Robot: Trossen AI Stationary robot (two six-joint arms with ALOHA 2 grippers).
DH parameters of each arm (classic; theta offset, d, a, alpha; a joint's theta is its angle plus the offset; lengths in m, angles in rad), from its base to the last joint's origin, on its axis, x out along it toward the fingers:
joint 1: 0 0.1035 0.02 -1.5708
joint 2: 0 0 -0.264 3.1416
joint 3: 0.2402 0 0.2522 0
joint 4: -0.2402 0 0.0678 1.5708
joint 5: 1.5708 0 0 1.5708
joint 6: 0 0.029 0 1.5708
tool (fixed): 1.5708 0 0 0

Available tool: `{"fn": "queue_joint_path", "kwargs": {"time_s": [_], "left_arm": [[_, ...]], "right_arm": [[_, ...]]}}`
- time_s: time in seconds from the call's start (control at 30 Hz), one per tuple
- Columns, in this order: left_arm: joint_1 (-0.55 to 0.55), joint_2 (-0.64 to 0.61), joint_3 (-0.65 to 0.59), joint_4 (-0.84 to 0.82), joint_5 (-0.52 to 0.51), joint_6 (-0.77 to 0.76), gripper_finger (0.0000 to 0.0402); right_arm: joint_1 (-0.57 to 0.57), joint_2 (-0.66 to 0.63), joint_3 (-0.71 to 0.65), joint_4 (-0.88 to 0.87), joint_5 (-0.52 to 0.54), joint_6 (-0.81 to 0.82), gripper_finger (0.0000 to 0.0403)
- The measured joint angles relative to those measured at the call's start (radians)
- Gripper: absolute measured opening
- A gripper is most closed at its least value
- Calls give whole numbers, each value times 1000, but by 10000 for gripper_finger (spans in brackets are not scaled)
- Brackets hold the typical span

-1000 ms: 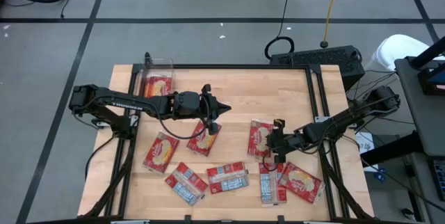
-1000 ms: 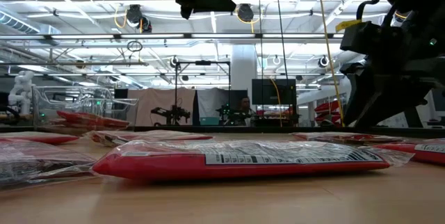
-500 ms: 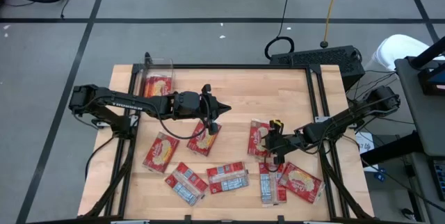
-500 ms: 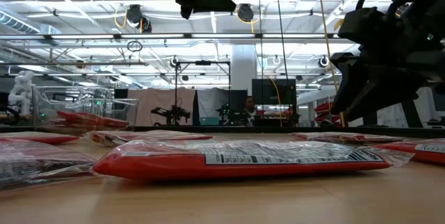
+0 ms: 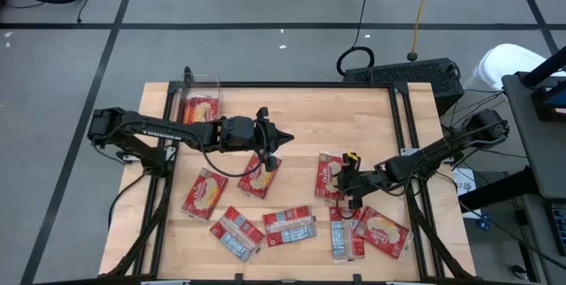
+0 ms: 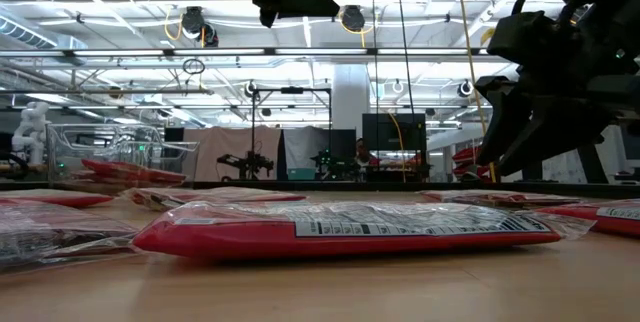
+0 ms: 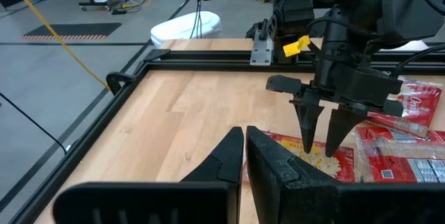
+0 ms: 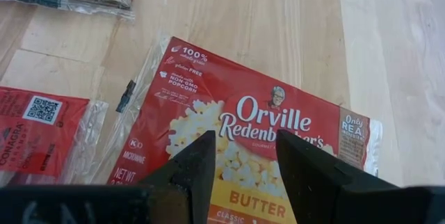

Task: Sort popcorn bags into baskets
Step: Put the red popcorn bag into the transparent bin

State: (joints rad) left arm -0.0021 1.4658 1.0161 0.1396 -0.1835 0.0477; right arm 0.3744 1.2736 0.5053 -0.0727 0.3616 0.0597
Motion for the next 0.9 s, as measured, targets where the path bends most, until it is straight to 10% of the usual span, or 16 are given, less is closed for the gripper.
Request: {"fn": "queue_joint_path", "kwargs": {"time_s": [0.9], "left_arm": [[0, 0, 0, 0, 0, 0, 26]], "right_arm": [[0, 0, 0, 0, -1, -117, 146]]}}
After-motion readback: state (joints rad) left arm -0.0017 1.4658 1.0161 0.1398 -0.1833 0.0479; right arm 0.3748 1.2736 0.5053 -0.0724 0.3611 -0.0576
